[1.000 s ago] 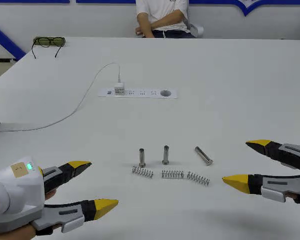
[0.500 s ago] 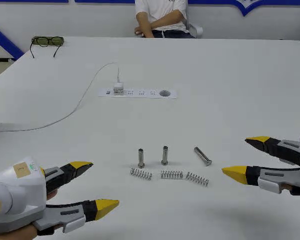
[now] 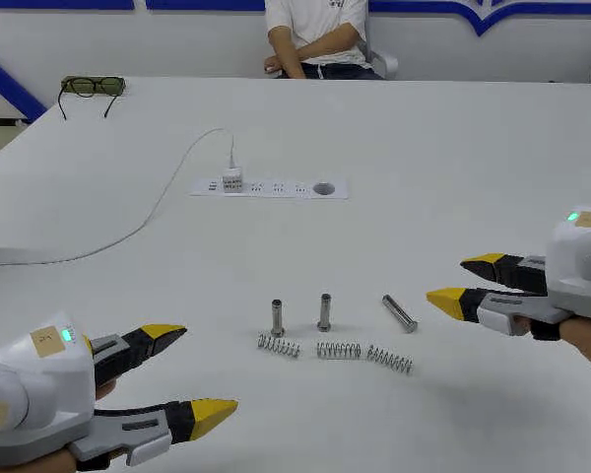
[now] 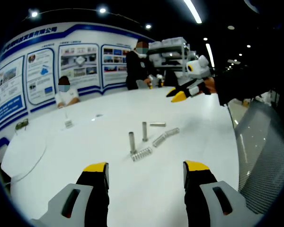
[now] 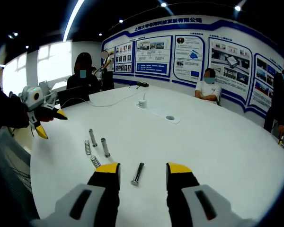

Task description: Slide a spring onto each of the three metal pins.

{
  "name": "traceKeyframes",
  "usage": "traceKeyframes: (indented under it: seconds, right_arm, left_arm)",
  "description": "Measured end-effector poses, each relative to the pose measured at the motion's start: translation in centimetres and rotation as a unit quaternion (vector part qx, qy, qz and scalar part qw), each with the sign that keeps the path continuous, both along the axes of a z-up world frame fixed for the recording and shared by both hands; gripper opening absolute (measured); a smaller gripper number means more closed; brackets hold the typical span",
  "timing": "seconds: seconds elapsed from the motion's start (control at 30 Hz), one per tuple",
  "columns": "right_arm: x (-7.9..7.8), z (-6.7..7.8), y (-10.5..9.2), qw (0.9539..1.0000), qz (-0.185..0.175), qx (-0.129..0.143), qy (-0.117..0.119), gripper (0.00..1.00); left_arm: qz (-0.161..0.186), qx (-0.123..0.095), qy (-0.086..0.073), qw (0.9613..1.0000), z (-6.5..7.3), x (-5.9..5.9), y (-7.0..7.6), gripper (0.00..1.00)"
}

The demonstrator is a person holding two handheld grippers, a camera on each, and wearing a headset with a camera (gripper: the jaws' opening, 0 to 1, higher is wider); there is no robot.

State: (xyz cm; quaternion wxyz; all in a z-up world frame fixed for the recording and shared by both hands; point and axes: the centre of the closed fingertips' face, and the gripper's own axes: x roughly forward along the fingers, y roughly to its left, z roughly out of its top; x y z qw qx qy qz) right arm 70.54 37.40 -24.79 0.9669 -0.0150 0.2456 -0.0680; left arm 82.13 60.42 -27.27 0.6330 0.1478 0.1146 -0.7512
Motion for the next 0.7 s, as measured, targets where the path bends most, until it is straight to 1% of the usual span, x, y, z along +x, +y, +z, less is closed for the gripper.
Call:
traceKeyframes:
  seconds: [0.1, 0.13, 0.2, 0.27, 0.43, 0.47, 0.53, 0.63, 0.7]
  right_arm:
    - [0.9, -0.4, -0.4, 1.0, -0.005, 0.004, 0.007, 0.36]
    - [1.2, -0.8, -0.6, 0.9998, -0.01, 0.007, 0.014, 0.35]
    - [1.6, -1.1, -0.8, 0.9997, -0.012, 0.006, 0.02, 0.32]
    - [1.9, -1.7, -1.0, 0.9993, -0.018, 0.017, 0.029, 0.3]
    - [2.9, -2.9, -1.4, 0.9982, -0.025, 0.027, 0.048, 0.25]
    - [3.0, -3.3, -1.5, 0.9974, -0.03, 0.028, 0.059, 0.23]
    - [3.3, -3.7, -1.6, 0.997, -0.03, 0.026, 0.066, 0.22]
    - [3.8, -4.7, -1.6, 0.9955, -0.035, 0.026, 0.084, 0.19]
    - [4.1, -5.2, -1.7, 0.9947, -0.036, 0.029, 0.092, 0.18]
  left_arm:
    - [0.0, 0.001, 0.0, 1.0, -0.1, 0.1, -0.1, 0.65]
    - [0.0, 0.001, 0.0, 1.0, -0.1, 0.2, -0.2, 0.65]
    - [0.0, 0.002, 0.0, 1.0, -0.1, 0.2, -0.2, 0.64]
    - [0.0, 0.002, 0.0, 1.0, -0.2, 0.3, -0.3, 0.64]
    - [-0.001, 0.005, 0.0, 1.0, -0.4, 0.5, -0.5, 0.64]
    - [0.0, 0.005, 0.0, 1.0, -0.5, 0.5, -0.5, 0.64]
    - [0.0, 0.005, 0.001, 1.0, -0.4, 0.5, -0.6, 0.64]
    - [0.0, 0.005, 0.002, 1.0, -0.5, 0.5, -0.7, 0.64]
    - [-0.001, 0.005, 0.003, 1.0, -0.6, 0.5, -0.7, 0.64]
